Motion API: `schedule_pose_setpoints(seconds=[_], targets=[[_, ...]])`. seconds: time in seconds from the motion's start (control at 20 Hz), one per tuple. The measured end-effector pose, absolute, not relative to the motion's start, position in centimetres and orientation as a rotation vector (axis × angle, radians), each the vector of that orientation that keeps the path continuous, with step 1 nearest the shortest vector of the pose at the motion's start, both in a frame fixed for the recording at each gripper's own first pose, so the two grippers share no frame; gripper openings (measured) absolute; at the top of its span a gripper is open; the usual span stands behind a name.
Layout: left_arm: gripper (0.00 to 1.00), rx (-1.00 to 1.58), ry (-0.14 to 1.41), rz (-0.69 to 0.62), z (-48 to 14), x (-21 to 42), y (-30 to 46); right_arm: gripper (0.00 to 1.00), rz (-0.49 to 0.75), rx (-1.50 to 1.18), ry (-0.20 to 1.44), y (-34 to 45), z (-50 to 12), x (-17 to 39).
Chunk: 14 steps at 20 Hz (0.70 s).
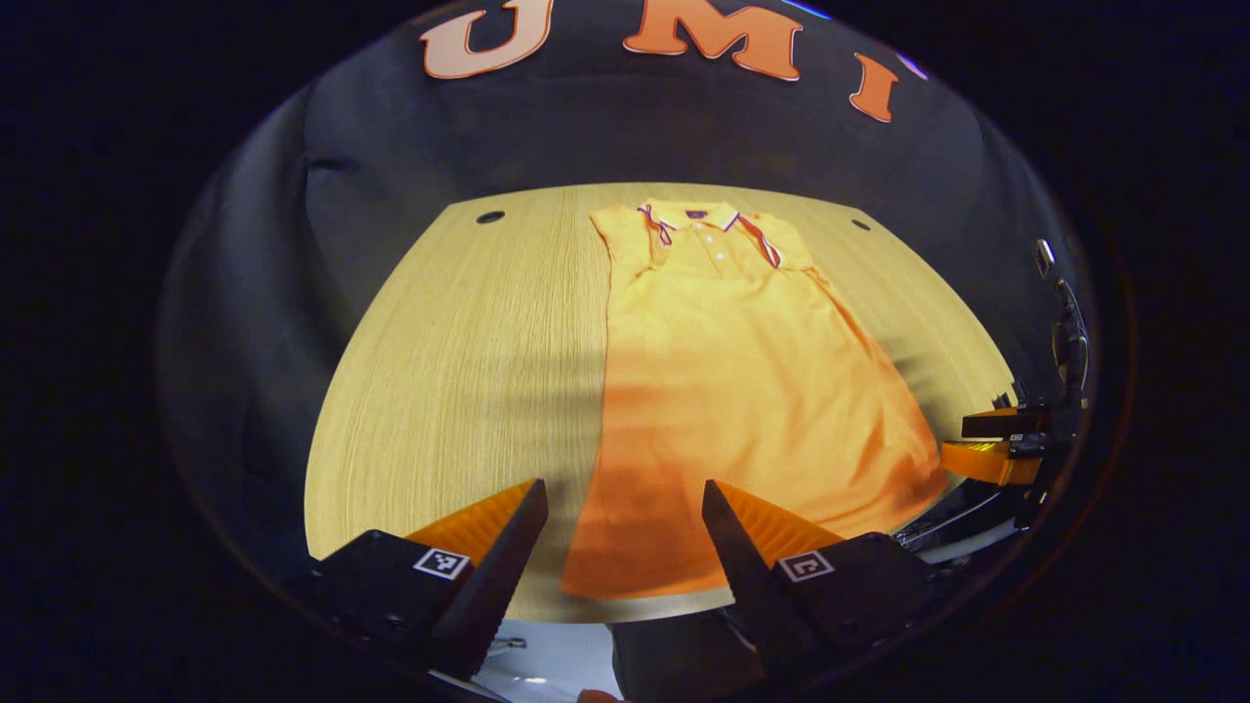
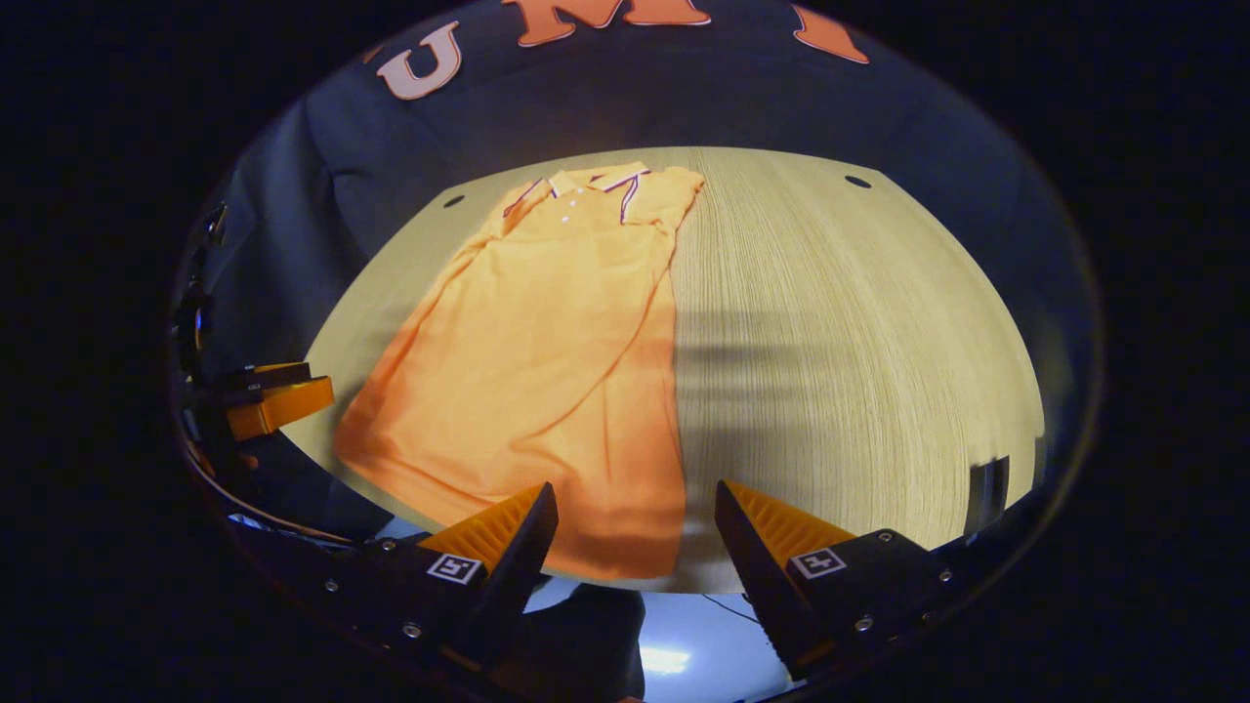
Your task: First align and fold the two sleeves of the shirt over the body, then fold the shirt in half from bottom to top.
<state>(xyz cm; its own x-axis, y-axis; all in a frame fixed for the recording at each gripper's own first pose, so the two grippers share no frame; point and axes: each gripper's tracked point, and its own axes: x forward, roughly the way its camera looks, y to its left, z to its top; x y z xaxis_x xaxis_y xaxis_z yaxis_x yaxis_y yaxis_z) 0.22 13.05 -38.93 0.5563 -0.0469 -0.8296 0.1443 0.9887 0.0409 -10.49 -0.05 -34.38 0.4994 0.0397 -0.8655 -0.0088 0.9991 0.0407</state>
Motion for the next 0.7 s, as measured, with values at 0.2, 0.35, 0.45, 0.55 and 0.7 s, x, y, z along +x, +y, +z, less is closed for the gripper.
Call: schedule_pose_setpoints(seconds=[0.2, 0.35, 0.45, 0.55, 0.7], targets=[[0.99, 0.157, 1.074, -0.129, -42.0, -1.8, 13.9, 0.99, 0.043, 0.028, 1.120, 0.2, -36.2, -11.5], [0.99, 0.145, 1.149, -0.144, -43.8, -2.4, 13.8, 0.99, 0.064, 0.006, 1.155, 0.7, -37.1, -11.8], [0.99, 0.158, 1.191, -0.142, -44.9, -2.8, 14.0, 0.98, 0.069, -0.003, 1.190, 1.0, -37.5, -12.4], [0.99, 0.158, 1.185, -0.136, -45.1, -3.2, 13.7, 0.93, 0.069, -0.045, 1.196, 0.7, -37.5, -12.4], [0.99, 0.175, 1.191, -0.159, -45.5, -3.2, 13.7, 0.82, 0.056, -0.083, 1.211, 0.6, -37.8, -12.3]])
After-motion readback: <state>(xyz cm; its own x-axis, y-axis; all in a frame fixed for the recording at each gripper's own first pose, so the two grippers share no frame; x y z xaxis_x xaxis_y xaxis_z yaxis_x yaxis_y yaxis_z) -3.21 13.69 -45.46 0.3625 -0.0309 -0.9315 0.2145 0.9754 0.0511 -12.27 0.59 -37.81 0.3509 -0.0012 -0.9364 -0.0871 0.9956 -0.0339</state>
